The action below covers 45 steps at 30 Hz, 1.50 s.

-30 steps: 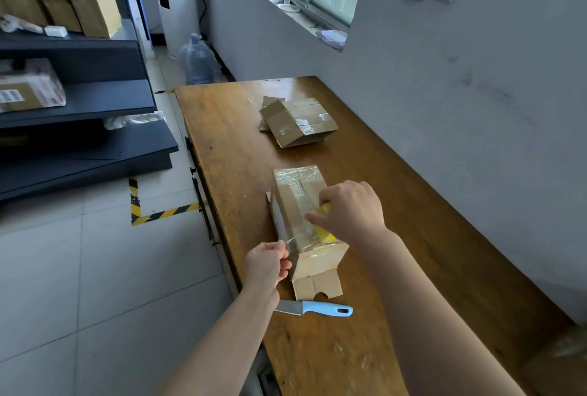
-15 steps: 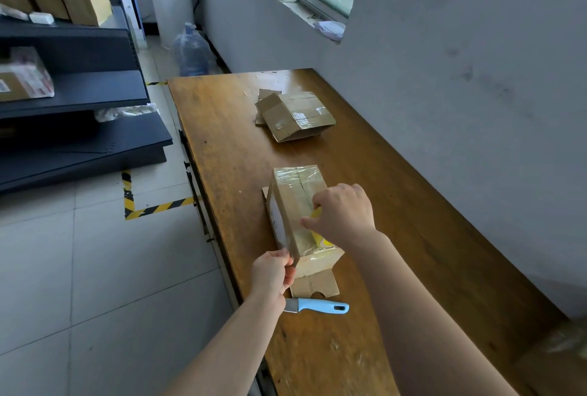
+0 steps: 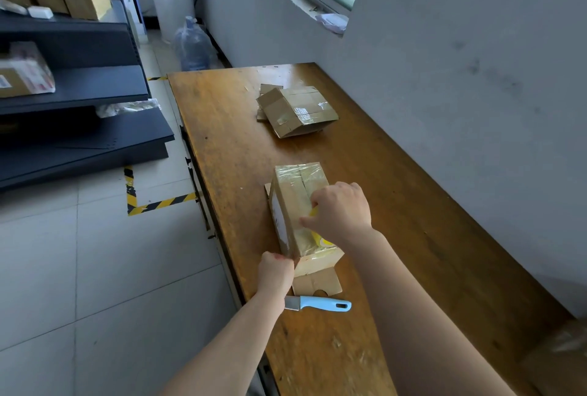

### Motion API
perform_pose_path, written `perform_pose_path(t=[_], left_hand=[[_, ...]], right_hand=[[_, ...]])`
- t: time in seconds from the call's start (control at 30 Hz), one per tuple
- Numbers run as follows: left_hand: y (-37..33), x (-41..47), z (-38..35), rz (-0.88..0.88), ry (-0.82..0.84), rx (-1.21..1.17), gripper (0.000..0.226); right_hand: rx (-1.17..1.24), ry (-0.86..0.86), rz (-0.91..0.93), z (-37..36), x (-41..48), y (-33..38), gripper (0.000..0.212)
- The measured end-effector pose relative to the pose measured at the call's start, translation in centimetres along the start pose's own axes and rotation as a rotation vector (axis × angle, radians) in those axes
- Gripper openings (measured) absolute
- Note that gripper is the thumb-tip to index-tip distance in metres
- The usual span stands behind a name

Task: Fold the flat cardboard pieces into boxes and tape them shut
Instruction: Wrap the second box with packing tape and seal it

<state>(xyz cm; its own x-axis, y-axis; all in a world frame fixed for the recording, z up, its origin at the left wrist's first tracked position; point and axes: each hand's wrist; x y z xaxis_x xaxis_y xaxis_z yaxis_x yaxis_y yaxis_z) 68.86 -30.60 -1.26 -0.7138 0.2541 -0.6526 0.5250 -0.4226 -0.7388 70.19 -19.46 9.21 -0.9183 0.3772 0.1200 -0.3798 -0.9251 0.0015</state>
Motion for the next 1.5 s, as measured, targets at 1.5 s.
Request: perform_pose_path(t=[1.5], left_hand=[[-4.0, 1.4, -1.6, -0.448, 0.118, 0.168, 0.041]], right_hand=[[0.466, 0.037, -0.446, 0.3, -0.7, -7.8, 0.057]])
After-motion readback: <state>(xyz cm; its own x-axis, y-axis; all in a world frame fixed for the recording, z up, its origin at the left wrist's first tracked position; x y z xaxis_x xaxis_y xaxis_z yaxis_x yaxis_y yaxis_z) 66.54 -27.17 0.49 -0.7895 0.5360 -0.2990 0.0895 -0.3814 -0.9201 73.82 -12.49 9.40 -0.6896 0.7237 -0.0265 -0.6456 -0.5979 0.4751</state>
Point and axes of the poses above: each hand's wrist, its own x-axis towards the middle knuckle, its own z-axis out of the back of the hand, y = z × x, and after that the axes turned 1 degree about x, right-handed
